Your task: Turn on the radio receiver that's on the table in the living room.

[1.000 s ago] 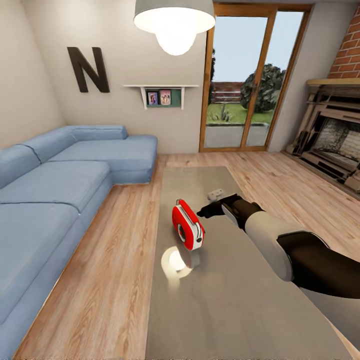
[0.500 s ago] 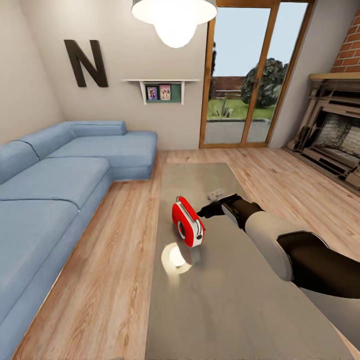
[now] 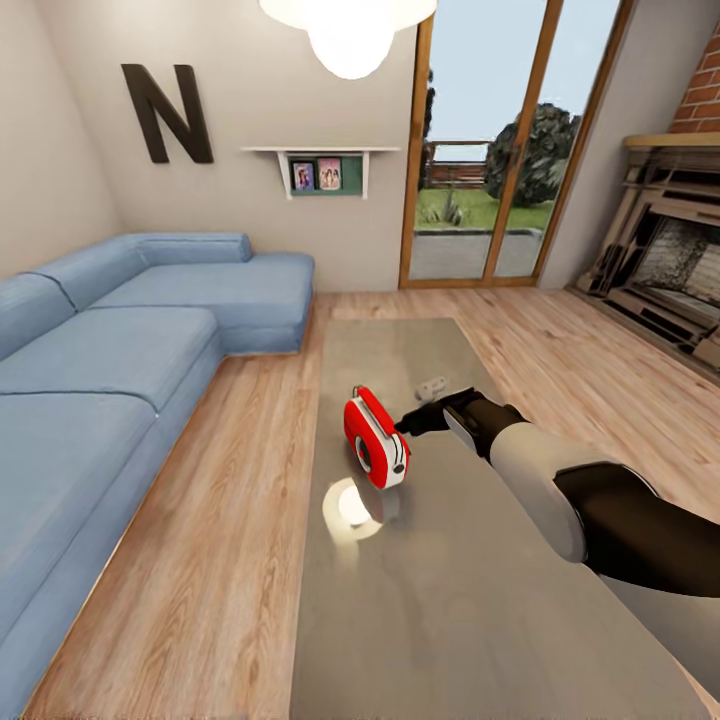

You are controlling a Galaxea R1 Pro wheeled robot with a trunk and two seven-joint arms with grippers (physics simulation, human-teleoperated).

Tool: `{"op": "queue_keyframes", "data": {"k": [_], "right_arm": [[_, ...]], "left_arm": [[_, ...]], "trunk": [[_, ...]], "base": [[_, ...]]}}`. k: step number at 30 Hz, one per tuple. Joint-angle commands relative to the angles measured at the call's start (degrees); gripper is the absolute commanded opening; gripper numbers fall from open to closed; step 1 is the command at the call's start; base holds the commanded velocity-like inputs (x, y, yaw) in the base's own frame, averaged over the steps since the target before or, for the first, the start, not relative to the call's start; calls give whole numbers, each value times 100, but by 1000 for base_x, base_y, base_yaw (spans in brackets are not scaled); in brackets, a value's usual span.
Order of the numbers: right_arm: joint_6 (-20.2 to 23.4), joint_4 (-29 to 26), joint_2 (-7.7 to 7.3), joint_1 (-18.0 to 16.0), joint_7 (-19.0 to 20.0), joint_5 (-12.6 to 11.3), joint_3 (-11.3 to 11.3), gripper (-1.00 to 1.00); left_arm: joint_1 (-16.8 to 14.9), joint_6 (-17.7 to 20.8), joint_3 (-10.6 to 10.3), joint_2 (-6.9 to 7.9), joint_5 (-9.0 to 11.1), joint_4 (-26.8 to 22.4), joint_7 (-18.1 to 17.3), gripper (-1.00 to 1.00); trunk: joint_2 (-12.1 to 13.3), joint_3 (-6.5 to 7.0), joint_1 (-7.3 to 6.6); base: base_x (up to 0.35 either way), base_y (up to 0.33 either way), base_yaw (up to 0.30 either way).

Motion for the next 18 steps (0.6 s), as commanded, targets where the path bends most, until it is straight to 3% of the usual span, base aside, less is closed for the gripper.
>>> {"op": "queue_keyframes", "data": {"k": [1, 18], "right_arm": [[-1, 0, 0, 0, 0, 0, 0, 100], [-3, -8, 0, 0, -26, 0, 6, 100]], "left_arm": [[1, 0, 0, 0, 0, 0, 0, 100], [2, 0, -4, 7, 0, 0, 0, 100]], "trunk": [[0, -10, 0], [0, -167, 0]], "base": [[0, 0, 0], [0, 0, 0]]}}
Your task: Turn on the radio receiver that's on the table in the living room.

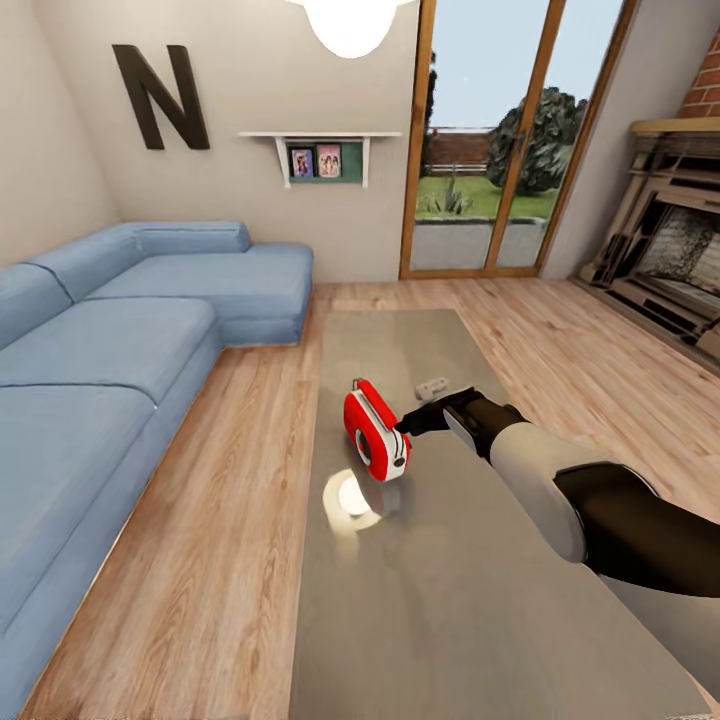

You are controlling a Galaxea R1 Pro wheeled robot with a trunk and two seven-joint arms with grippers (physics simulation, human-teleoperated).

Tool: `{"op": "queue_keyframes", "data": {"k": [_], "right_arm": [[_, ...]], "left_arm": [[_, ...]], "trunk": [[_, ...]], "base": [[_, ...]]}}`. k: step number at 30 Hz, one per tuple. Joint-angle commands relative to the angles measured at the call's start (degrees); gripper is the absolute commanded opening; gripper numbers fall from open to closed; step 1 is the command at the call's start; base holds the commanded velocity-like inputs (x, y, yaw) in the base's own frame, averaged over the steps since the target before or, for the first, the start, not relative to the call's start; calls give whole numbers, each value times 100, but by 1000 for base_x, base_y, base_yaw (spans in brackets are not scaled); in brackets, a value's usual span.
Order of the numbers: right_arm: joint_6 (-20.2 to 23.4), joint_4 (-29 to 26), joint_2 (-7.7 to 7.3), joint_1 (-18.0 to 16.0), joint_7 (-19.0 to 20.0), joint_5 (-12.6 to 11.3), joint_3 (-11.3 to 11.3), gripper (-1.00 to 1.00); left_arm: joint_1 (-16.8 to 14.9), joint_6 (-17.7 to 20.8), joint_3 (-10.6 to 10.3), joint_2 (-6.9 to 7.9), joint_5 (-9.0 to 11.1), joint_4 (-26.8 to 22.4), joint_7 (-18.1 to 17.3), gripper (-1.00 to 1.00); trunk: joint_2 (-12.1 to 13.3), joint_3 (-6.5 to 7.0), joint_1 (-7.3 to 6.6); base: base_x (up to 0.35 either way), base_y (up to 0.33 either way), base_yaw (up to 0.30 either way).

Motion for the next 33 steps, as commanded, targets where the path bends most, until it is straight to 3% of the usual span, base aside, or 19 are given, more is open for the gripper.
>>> {"op": "queue_keyframes", "data": {"k": [1, 19, 25, 27, 33], "right_arm": [[0, -9, 0, 0, 0, 2, -1, 100], [104, -816, 8, 0, -126, 2, -7, 100], [105, -889, 8, 0, -94, 0, -151, 100], [105, -891, 8, 0, -83, 0, -323, 100], [105, -890, 9, 0, -72, 0, -377, 100]], "left_arm": [[0, 0, 1, 1, 0, 0, 0, 100], [0, 0, 4, -5, 0, 0, 1, 100], [-1, 0, 4, -5, 0, 0, 0, 100], [-1, 0, 4, -5, 0, 0, 0, 100], [-1, 0, 4, -9, 0, 0, 1, 100]], "trunk": [[0, -10, 0], [0, -176, 0], [0, -232, 0], [0, -251, 0], [0, -306, 0]], "base": [[0, 0, 0], [0, 0, 0], [0, 0, 0], [0, 0, 0], [0, 0, 0]]}}
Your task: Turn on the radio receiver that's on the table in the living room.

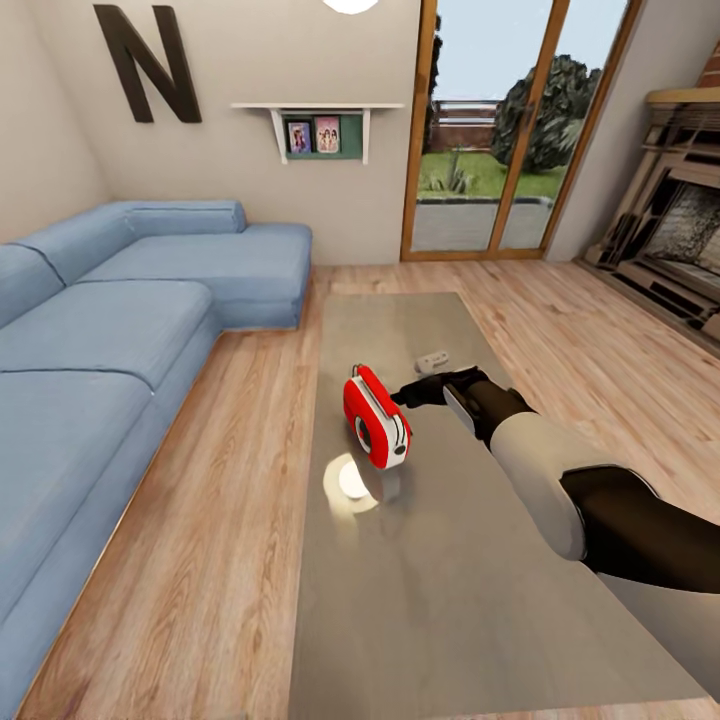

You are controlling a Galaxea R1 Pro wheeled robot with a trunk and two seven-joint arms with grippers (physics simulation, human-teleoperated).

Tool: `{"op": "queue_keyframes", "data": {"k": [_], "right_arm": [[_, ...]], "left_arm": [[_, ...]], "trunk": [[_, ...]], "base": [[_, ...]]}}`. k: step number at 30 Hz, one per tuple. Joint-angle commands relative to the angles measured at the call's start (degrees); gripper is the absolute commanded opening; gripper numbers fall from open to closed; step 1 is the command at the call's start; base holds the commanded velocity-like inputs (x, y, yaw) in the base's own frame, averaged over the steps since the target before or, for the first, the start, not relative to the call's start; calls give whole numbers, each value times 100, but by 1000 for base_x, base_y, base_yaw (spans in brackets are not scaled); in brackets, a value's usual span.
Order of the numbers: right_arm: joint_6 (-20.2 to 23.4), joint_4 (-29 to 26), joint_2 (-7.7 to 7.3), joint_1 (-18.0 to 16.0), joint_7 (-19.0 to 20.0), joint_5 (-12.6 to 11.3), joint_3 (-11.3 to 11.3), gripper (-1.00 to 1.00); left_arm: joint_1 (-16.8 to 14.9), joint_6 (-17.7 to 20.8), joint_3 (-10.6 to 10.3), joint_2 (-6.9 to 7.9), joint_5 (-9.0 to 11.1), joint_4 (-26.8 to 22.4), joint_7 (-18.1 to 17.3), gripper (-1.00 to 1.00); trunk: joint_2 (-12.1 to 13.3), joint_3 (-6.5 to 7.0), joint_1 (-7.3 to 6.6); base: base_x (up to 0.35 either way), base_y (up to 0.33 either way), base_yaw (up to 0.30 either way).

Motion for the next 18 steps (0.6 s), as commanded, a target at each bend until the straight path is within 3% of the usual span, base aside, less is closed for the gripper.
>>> {"op": "queue_keyframes", "data": {"k": [1, 18], "right_arm": [[0, 0, 0, 0, 4, 0, -3, 100], [-10, 1, 9, 0, 12, 0, -9, 100]], "left_arm": [[-1, 0, 0, -2, 0, 0, 0, 100], [2, 0, -1, -5, 2, 0, -1, 100]], "trunk": [[0, -10, 0], [0, -163, 0]], "base": [[0, 0, 0], [0, 0, 0]]}}
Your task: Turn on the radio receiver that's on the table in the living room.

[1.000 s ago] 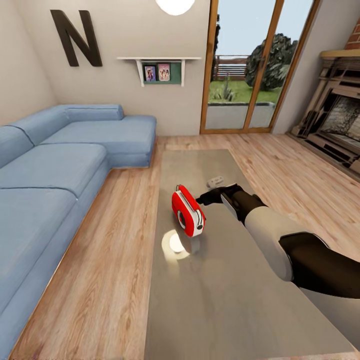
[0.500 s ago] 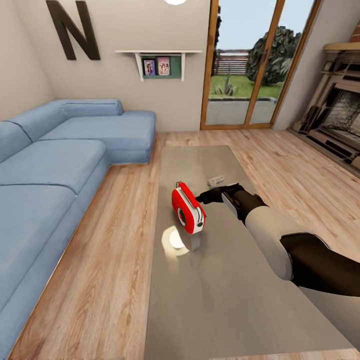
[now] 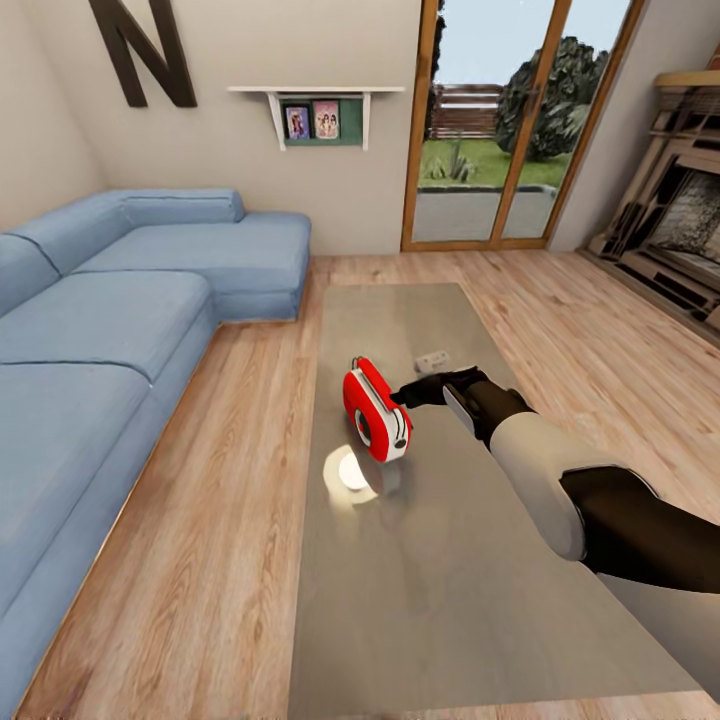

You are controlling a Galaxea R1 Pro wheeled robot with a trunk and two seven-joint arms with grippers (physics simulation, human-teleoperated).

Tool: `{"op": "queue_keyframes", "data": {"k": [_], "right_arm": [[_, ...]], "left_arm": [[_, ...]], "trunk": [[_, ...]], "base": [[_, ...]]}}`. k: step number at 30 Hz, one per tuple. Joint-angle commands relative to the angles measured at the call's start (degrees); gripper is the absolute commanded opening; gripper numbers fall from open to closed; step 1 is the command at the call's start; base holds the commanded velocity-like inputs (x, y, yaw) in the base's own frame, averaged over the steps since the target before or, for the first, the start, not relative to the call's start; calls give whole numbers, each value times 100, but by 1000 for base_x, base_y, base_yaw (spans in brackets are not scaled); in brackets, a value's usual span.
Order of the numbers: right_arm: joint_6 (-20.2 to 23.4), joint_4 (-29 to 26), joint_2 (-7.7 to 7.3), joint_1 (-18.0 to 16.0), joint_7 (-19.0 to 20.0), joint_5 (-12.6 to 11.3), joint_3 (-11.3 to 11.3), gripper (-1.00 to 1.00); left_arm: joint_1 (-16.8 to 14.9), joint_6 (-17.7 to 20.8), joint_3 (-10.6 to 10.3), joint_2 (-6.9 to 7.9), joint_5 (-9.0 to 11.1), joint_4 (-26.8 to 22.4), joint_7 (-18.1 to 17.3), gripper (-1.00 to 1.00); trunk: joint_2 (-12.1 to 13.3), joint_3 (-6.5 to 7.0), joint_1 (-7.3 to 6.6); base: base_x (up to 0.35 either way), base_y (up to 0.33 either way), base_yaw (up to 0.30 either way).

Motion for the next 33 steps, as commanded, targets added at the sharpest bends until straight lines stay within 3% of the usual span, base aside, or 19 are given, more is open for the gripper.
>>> {"op": "queue_keyframes", "data": {"k": [1, 33], "right_arm": [[-1, 0, 0, 0, -1, 0, 0, 100], [-7, 19, -8, 0, -3, -10, 9, 100]], "left_arm": [[-2, 3, -1, 0, -1, 0, 0, 100], [-3, 18, 18, 53, -54, 0, 0, 100]], "trunk": [[0, -4, 0], [0, -10, 0]], "base": [[0, 0, 0], [0, 33, 0]]}}
